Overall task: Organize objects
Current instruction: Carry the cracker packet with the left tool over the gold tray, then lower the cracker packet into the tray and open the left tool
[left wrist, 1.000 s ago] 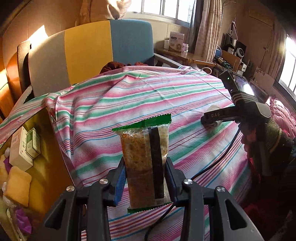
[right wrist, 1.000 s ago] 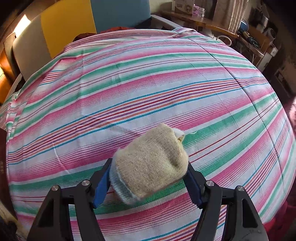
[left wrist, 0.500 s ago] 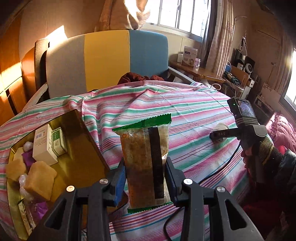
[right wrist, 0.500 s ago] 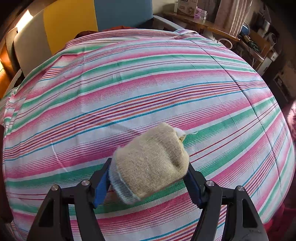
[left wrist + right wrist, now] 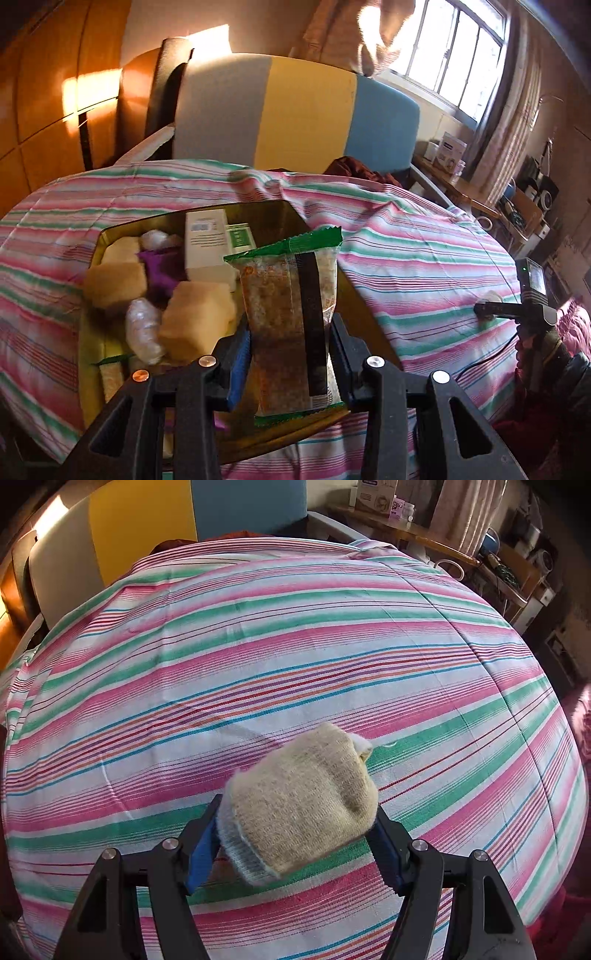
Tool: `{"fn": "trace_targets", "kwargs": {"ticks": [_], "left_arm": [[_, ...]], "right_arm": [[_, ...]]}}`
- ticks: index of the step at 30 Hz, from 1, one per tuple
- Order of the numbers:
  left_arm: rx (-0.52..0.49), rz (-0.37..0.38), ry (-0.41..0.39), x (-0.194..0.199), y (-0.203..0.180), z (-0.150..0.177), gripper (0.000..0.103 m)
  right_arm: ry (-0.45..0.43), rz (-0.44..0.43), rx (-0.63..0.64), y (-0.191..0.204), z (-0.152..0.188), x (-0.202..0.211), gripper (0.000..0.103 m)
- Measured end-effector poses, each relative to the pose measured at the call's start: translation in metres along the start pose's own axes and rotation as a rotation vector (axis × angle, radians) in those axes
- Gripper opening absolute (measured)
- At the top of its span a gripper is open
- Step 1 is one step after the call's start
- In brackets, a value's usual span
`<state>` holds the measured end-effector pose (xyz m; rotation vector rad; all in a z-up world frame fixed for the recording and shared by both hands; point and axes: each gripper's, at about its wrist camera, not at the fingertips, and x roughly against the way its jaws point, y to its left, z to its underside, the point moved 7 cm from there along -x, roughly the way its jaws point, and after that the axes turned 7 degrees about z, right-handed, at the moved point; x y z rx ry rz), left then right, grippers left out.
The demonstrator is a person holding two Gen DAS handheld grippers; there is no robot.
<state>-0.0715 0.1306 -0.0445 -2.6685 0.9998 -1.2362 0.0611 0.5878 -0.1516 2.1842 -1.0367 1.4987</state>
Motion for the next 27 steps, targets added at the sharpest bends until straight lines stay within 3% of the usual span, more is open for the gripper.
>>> {"fn": "trace_targets", "kwargs": {"ticks": [5,9,14,18,22,27], "left_arm": [[0.093,-0.027,0.017,0.007,0.046,0.014,0.039],[0.076,0.004,0.041,-0.004,0.039,0.018,0.039],[-0.015,-0.004,0.174,-0.043,0.017,0.028,0.039],[0.014,-0.028,0.268,-0.068,0.023,0.045,0.040],[0.039,-0.028,0.252,-0.065,0.030,0.048,0.045],[0.058,-0.036,0.178,-0.045,0.036,0.035,0.046]], "right_arm": [[0.002,0.000,0.006,0.002,0.001,0.001,0.072],[-0.001,-0.004,0.022,0.007,0.002,0.003,0.072],[-0.005,-0.004,0.032,0.009,0.002,0.004,0.072],[-0.008,-0.001,0.038,0.010,0.002,0.004,0.072],[-0.011,0.002,0.041,0.010,0.001,0.003,0.072],[-0.030,-0.004,0.052,0.013,-0.001,0.007,0.071]]}}
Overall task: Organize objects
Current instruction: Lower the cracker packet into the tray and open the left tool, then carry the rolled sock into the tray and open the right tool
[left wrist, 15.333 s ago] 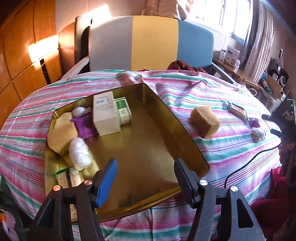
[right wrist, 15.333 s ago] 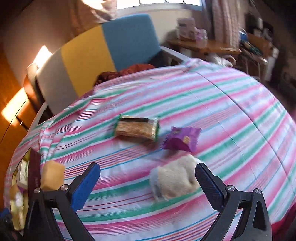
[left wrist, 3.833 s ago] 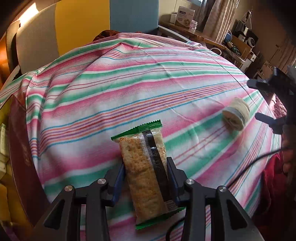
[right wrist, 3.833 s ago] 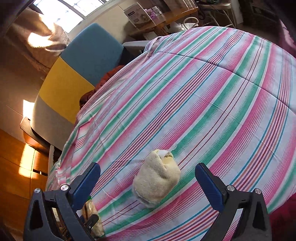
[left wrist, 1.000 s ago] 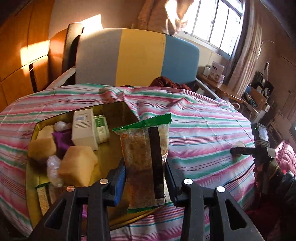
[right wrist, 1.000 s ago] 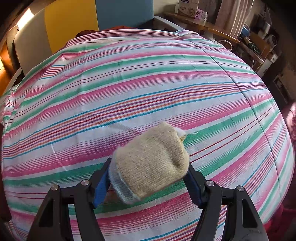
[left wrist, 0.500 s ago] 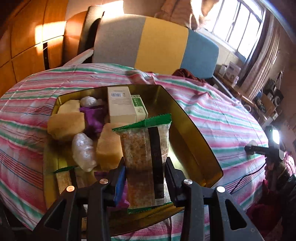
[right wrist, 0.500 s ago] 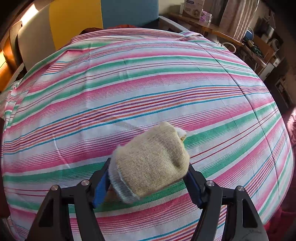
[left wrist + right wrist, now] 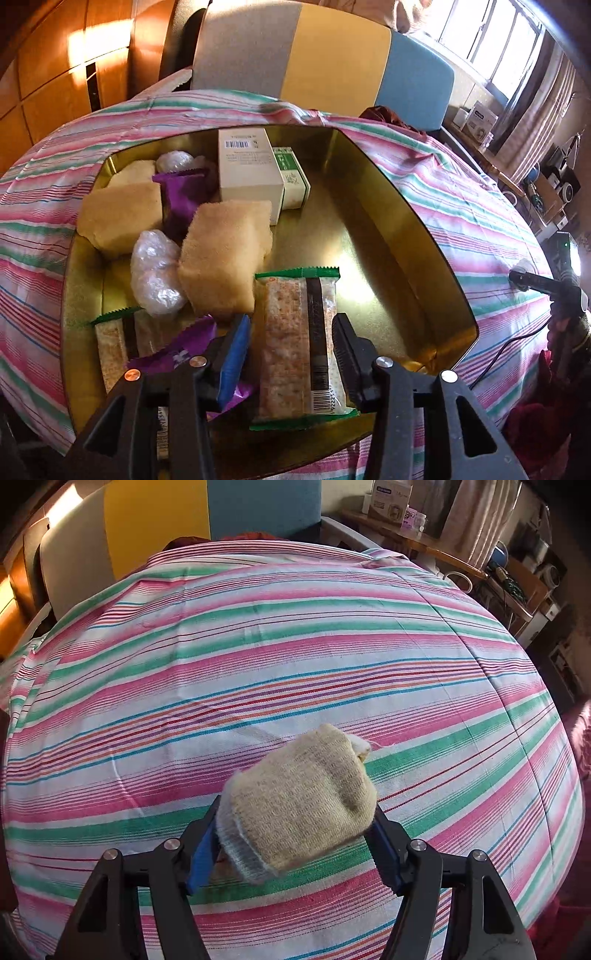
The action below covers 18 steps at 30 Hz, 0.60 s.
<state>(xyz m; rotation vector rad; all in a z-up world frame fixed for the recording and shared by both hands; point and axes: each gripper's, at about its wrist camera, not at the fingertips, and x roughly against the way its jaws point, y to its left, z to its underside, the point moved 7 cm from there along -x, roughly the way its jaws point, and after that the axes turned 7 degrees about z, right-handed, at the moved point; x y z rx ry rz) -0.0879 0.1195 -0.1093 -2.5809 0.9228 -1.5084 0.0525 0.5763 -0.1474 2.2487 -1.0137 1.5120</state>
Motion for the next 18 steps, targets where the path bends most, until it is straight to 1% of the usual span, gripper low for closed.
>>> {"fn": "trace_targets", "kwargs": {"ticks": [3,4,6,8,10,14,16,18], "left_arm": [[0.009,0.001,-0.056,0.017,0.002,-0.006,0.046],[0.011,-0.001,-0.077,0.022,0.004,-0.008,0.046],[0.019,-0.015,-0.114,0.033,0.007,-0.013,0.046],[0.034,-0.029,-0.141,0.042,0.013,-0.016,0.047],[0.040,-0.049,-0.162,0.052,0.017,-0.017,0.047],[0.054,-0.095,-0.191,0.067,0.028,-0.014,0.050],[0.068,-0.121,-0.194,0.071,0.034,-0.012,0.051],[0.083,-0.157,-0.196,0.074,0.042,-0.009,0.053]], "right_arm": [[-0.053,-0.017,0.041,0.014,-0.002,0.014,0.071],[-0.065,-0.037,0.045,0.020,-0.002,0.020,0.071],[-0.099,-0.099,0.062,0.036,-0.004,0.035,0.071],[-0.137,-0.168,0.095,0.062,-0.002,0.055,0.071],[-0.177,-0.255,0.154,0.104,0.000,0.081,0.071],[-0.272,-0.396,0.329,0.199,0.013,0.147,0.071],[-0.296,-0.464,0.398,0.244,0.025,0.174,0.071],[-0.307,-0.506,0.459,0.280,0.034,0.189,0.071]]}}
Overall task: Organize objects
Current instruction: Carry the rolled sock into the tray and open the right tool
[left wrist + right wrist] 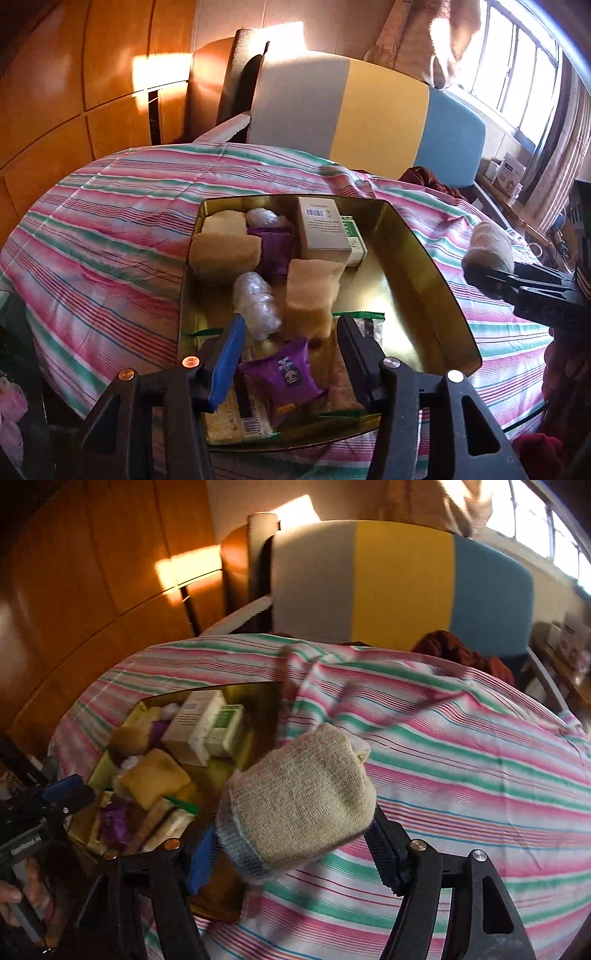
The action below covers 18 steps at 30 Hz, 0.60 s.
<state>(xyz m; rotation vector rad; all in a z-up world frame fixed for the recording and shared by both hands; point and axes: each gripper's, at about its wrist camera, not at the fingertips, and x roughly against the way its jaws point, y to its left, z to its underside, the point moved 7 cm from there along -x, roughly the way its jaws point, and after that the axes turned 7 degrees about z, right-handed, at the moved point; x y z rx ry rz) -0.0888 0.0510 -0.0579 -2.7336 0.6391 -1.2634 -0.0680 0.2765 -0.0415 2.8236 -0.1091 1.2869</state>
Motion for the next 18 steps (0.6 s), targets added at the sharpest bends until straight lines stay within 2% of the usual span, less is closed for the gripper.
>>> {"fn": "trace_targets", "kwargs": {"ticks": [3,7,11,14,18], "left_arm": [[0.015,-0.056,-0.011,0.005,0.012,0.001,0.063],[0.049,-0.090,-0.020,0.011,0.025,0.002,0.063],[0.041,-0.126,-0.031,0.014,0.028,0.001,0.063],[0.038,-0.122,-0.039,0.016,0.028,0.001,0.063],[0.021,-0.131,-0.051,0.018,0.023,-0.001,0.063]], "right_arm": [[0.014,-0.041,0.078,0.048,-0.010,-0.018,0.071],[0.069,-0.028,0.150,0.084,-0.011,-0.055,0.072],[0.135,0.021,0.167,0.085,-0.004,-0.092,0.073],[0.153,0.025,0.164,0.083,0.001,-0.101,0.075],[0.133,0.011,0.135,0.078,0.004,-0.094,0.090]]}}
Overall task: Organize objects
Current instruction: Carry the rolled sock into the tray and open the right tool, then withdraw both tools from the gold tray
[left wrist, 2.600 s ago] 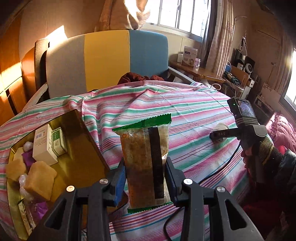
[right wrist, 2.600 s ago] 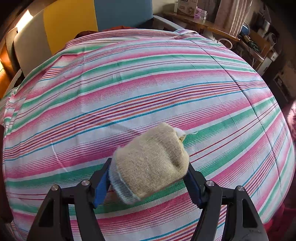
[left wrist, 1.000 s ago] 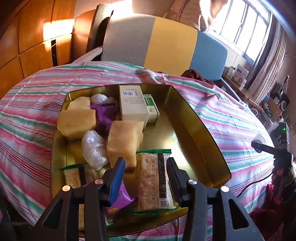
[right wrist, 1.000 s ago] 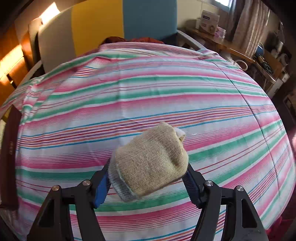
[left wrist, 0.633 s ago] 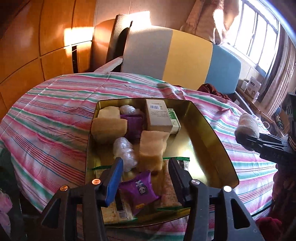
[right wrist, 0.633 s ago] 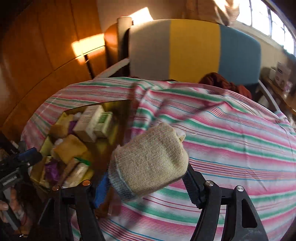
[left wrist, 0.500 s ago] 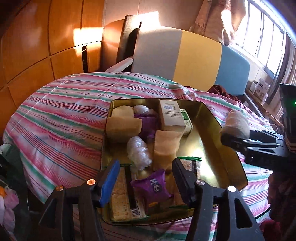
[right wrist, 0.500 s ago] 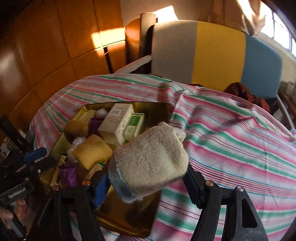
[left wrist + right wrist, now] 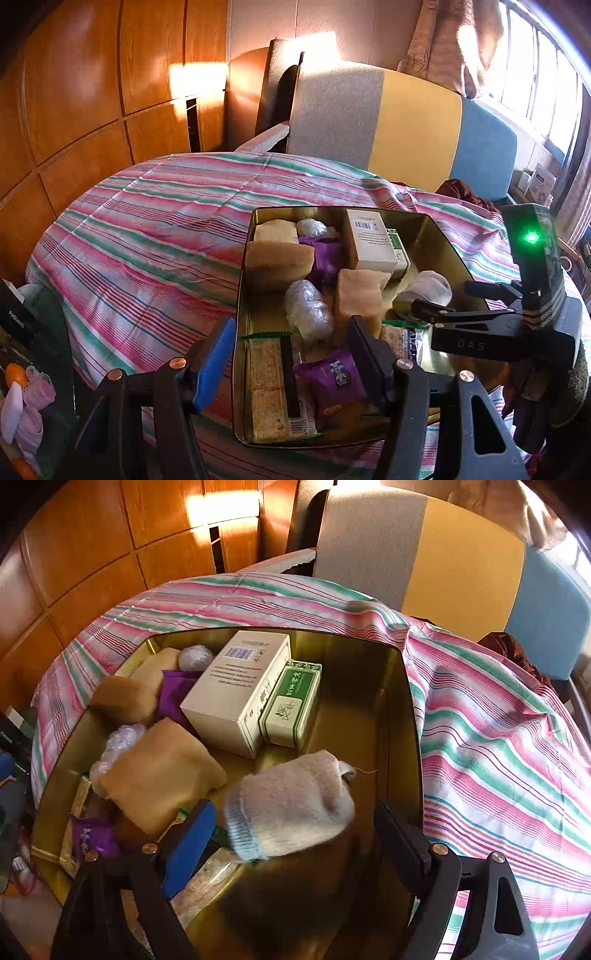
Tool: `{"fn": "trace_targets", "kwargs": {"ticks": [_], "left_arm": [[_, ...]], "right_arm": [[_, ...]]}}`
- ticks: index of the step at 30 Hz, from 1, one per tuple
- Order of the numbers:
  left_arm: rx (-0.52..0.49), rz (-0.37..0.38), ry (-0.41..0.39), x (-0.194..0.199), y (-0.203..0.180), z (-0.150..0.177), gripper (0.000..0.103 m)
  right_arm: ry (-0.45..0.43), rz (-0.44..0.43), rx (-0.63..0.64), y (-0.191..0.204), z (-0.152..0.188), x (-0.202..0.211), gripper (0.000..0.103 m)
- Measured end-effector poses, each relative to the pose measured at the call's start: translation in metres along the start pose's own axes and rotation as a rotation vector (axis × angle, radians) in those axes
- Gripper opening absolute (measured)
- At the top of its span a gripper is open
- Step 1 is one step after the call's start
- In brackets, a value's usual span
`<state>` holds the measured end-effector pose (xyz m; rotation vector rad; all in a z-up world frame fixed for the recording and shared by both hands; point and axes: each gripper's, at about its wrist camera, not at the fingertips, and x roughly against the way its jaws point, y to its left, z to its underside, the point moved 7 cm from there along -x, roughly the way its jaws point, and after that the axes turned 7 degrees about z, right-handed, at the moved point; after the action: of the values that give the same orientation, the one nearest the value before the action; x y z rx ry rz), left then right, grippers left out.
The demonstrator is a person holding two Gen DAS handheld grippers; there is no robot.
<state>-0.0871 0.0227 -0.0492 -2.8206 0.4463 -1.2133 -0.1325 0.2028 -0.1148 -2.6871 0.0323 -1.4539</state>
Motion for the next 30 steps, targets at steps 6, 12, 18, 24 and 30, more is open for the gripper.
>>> {"fn": "trace_targets", "kwargs": {"ticks": [6,12,18,24,30], "left_arm": [[-0.037,-0.020,-0.042,0.014,-0.009,-0.004,0.063],[-0.042,-0.080,-0.105,0.033,-0.015,-0.008,0.063],[-0.007,-0.082,-0.112,0.036,-0.016,-0.003,0.063],[0.014,-0.045,-0.067,0.030,-0.019,0.009,0.063],[-0.007,-0.077,-0.103,0.034,-0.017,0.009,0.056]], "right_arm": [[-0.103,0.004,-0.027,-0.001,0.004,0.040,0.101],[-0.183,0.004,-0.072,0.004,0.021,0.077,0.103],[-0.219,0.031,-0.143,0.002,0.052,0.100,0.103],[-0.227,0.060,-0.185,-0.006,0.071,0.109,0.103],[-0.226,0.063,-0.184,-0.005,0.071,0.110,0.103]]}}
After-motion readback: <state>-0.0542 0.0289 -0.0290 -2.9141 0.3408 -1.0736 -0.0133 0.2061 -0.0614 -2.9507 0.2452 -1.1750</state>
